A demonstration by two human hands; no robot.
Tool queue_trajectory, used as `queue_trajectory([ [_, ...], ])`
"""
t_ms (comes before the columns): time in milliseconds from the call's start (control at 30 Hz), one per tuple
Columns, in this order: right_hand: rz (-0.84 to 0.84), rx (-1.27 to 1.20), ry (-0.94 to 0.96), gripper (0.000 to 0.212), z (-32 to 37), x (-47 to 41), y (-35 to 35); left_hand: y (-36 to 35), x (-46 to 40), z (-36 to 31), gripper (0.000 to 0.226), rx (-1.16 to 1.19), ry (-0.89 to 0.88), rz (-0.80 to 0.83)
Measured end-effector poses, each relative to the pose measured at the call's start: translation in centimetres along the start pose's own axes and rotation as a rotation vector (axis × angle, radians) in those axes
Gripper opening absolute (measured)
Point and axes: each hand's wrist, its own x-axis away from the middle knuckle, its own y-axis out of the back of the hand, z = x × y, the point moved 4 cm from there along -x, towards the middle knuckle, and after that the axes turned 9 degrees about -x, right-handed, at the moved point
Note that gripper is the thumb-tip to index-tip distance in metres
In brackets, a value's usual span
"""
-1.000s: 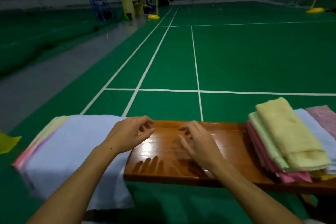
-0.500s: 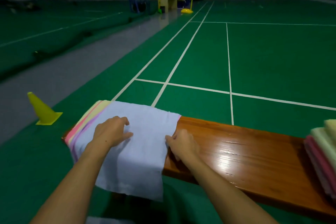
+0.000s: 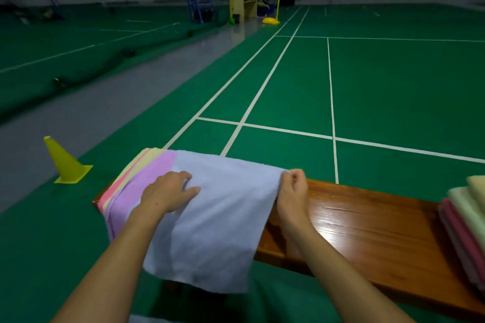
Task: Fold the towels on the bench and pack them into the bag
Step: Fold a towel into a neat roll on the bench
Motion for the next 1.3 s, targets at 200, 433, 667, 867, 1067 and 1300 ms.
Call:
queue_trajectory([
  [200,-0.165,0.085,0.063,0.022,1.3,-2.1,8.6,-1.1,1.4,-8.6,0.068,-0.043,-0.234,0.047],
  [433,-0.278,0.278,0.088,0.023,1.9,-3.0,21.1,-3.5,2.7,-19.6,0.047,-0.210,-0.521,0.005],
  [667,-0.282,0.413,0.009,0.020,0.8,-3.2,27.9,-5.2,2.5,-25.4,0.042,-0.216,-0.558,-0.094],
  [867,-0.040,0.480,-0.100,0.045,-0.3,-2.9,30.2,-5.5,2.5,-24.6,0.063,0.227,-0.310,-0.068],
  [1067,0.139,0.553,-0.184,0.029,0.5,-2.2,31.3,-5.3,3.6,-23.0,0.059,0.736,-0.342,0.288],
  [1300,0.071,0.325,-0.123,0.013,4.4,-1.0,31.1,-1.2,4.1,-22.7,0.018,1.013,-0.277,0.250],
])
